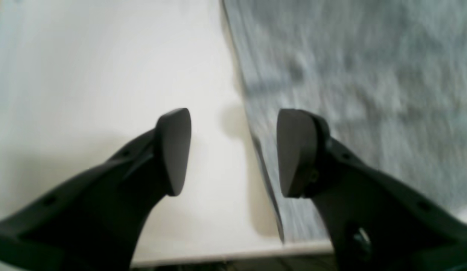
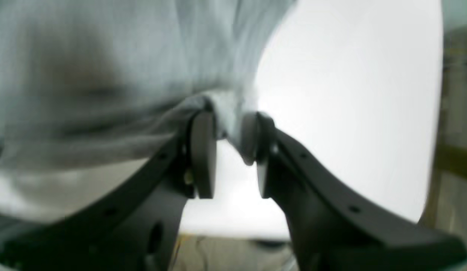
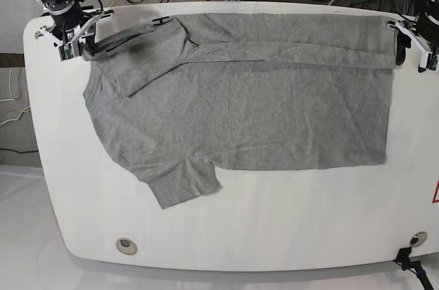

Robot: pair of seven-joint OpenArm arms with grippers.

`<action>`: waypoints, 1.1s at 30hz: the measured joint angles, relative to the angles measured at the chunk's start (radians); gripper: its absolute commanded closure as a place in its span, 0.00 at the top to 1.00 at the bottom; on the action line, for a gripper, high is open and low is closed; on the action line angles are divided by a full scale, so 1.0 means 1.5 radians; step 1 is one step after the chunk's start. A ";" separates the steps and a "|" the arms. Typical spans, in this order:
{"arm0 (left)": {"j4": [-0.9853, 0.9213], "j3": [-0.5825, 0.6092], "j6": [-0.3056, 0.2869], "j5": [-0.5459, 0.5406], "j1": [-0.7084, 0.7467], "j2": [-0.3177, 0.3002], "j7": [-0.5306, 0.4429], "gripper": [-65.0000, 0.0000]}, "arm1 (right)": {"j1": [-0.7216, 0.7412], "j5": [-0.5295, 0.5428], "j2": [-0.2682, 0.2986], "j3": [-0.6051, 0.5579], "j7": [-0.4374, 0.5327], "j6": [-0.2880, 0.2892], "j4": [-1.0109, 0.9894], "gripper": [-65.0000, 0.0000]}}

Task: Fold the T-shirt properly
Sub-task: 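Pull the folded edge back toward the robot with both grippers, then move both grippers to the shirt's hem corners and grasp them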

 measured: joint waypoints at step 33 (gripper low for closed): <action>-0.045 0.051 0.002 0.005 -0.144 0.043 0.087 0.53 | 0.072 0.001 0.010 0.014 0.001 0.036 -0.004 0.27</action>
